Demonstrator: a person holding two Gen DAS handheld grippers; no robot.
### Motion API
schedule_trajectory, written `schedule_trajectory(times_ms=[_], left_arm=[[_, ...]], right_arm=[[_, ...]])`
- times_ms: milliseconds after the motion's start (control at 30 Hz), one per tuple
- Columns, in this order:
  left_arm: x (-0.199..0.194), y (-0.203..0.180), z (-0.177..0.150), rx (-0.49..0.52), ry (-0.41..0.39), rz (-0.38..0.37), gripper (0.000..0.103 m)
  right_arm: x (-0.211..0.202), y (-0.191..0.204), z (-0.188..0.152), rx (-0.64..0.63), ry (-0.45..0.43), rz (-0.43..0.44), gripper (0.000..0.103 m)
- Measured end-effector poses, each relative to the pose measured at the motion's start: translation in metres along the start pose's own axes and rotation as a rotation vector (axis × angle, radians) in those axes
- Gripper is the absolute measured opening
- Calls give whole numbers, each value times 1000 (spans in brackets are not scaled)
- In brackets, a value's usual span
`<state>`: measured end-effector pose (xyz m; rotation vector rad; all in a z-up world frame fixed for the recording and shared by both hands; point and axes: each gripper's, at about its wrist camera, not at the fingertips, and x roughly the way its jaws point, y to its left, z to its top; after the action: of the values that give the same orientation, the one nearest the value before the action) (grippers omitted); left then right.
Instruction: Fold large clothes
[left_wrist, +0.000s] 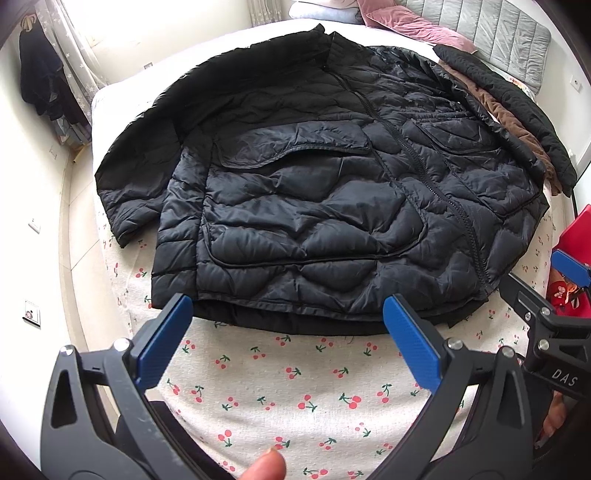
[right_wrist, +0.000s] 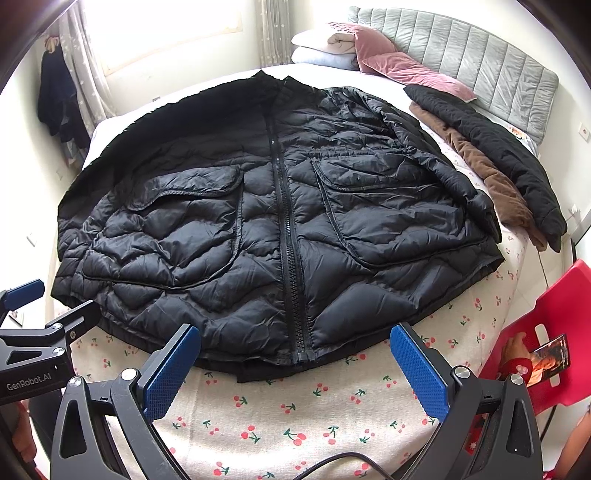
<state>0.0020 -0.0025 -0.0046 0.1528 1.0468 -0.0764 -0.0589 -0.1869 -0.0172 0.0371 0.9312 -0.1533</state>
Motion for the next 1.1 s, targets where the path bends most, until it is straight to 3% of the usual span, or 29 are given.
schedule_trajectory(times_ms=[833,967,1100], left_arm=[[9,3,3,0,14,19,103],[14,19,9,24,-38,7,103],[25,53,18,-13,-7,26,103]], right_arm=[[11,-6,2,-12,-9,2,103],[5,-19,6,-30,-119,-20,103],[9,-54,10,14,-119,8,103]])
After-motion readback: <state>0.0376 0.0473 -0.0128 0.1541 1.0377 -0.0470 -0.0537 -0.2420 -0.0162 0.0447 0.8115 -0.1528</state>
